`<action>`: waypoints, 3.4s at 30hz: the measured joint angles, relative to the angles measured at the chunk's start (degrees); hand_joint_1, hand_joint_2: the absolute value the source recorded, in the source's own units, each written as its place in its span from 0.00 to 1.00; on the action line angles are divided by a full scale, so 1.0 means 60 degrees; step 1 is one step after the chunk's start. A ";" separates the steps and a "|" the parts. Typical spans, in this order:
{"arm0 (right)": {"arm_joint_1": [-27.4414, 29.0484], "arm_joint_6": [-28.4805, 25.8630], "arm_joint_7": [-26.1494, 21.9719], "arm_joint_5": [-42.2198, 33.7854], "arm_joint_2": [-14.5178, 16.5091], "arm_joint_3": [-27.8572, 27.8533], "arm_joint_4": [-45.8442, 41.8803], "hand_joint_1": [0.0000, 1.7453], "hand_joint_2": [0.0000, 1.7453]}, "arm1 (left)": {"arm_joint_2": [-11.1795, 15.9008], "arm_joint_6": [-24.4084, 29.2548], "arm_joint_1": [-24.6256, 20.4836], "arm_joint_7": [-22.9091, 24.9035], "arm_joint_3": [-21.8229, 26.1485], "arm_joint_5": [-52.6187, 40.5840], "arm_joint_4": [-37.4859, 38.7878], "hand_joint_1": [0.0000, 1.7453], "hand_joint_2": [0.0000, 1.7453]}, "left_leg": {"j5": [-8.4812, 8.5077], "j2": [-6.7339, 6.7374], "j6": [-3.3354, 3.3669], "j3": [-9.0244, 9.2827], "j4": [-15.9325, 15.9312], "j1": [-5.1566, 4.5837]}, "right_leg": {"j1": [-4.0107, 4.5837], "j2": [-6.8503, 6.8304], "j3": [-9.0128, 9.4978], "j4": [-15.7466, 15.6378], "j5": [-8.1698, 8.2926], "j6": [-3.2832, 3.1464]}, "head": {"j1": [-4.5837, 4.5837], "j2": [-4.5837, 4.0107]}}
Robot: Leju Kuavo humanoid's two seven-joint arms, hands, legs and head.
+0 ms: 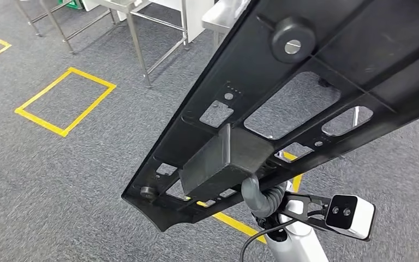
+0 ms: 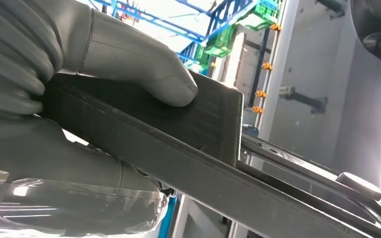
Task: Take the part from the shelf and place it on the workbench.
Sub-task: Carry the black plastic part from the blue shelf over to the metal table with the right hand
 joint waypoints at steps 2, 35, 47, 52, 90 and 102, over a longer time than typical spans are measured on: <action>-0.0023 0.0002 -0.0002 -0.0016 -0.0010 0.0035 -0.0002 1.00 1.00 | 0.0003 0.0004 -0.0005 -0.0001 0.0006 -0.0001 0.0000 0.00 0.00 | -0.0398 -0.0468 -0.0080 -0.0274 0.0662 0.0046 | -0.0051 0.0202 0.0048 -0.0047 0.0024 -0.0104 | -0.0001 0.0000; -0.0418 0.0498 0.0079 0.0170 -0.0157 0.0962 0.0712 1.00 1.00 | 0.0008 -0.0078 0.0033 -0.0166 0.0181 0.0156 -0.0007 0.00 0.00 | -0.1044 -0.0796 -0.0090 -0.0954 0.2047 0.0073 | -0.0128 0.0447 0.0005 -0.0116 0.0146 -0.0079 | -0.0003 0.0000; -0.0656 0.0134 0.0015 -0.0238 -0.0296 0.1096 0.1300 1.00 1.00 | -0.0035 -0.0081 0.0026 -0.0199 0.0262 0.0294 -0.0006 0.00 0.00 | 0.0350 -0.1321 0.0352 -0.0270 -0.0068 0.0094 | -0.0104 0.1149 -0.0199 0.0242 -0.0019 0.0325 | -0.0001 0.0000; -0.0632 -0.0034 0.0004 -0.0283 -0.0300 0.1090 0.1319 1.00 1.00 | -0.0029 -0.0175 0.0078 -0.0188 0.0265 0.0278 -0.0007 0.00 0.00 | 0.0372 -0.1145 0.0446 -0.0256 -0.0103 0.0077 | -0.0114 0.0428 -0.0934 0.1814 -0.0874 0.0398 | -0.0001 0.0000; 0.0124 0.0004 0.0005 0.0485 -0.0312 0.0284 0.1325 1.00 1.00 | 0.0031 -0.0487 -0.0013 -0.0259 0.0240 0.0023 -0.0004 0.00 0.00 | 0.0243 -0.1600 0.0187 -0.0267 -0.0045 0.0050 | -0.0160 0.0795 -0.0046 0.0009 0.0043 0.0257 | -0.0001 0.0000; 0.0302 0.0359 0.0000 0.0091 -0.0184 0.0046 0.1309 1.00 1.00 | 0.0098 -0.0488 0.0017 -0.0282 0.0235 0.0013 -0.0004 0.00 0.00 | 0.0394 -0.1023 0.0120 -0.0869 0.0700 0.0050 | -0.0087 0.0475 0.0542 -0.0097 -0.0367 0.0012 | -0.0001 0.0000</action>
